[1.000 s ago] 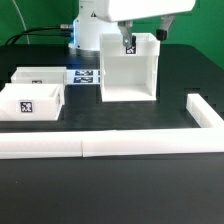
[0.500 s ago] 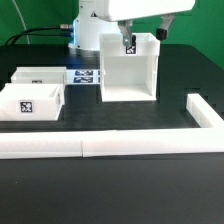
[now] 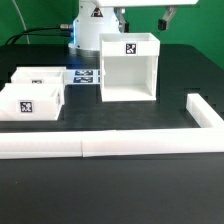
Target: Assemble drawer
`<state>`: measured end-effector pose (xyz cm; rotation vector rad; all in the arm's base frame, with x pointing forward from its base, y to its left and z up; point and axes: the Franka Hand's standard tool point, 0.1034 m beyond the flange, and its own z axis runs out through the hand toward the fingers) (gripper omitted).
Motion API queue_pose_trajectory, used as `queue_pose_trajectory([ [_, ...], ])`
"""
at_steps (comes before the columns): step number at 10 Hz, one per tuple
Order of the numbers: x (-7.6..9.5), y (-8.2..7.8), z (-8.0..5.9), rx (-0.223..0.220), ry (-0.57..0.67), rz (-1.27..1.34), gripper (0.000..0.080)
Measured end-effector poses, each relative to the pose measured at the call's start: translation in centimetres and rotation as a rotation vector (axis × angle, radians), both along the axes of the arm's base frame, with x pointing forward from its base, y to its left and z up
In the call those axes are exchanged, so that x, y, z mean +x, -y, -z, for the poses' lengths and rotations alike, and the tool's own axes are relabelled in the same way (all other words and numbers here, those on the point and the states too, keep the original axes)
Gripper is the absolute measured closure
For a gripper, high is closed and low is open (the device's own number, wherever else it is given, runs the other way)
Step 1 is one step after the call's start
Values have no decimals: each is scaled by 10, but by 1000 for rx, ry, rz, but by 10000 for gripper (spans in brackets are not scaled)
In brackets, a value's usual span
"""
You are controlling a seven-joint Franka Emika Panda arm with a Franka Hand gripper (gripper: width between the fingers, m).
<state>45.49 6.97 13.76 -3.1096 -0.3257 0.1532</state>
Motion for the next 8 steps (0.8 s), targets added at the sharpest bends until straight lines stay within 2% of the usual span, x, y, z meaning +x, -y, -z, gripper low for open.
queue_pose_trajectory([
  [5, -1, -2, 2, 1, 6, 35, 150],
  [8, -37, -17, 16, 30, 27, 173, 150],
])
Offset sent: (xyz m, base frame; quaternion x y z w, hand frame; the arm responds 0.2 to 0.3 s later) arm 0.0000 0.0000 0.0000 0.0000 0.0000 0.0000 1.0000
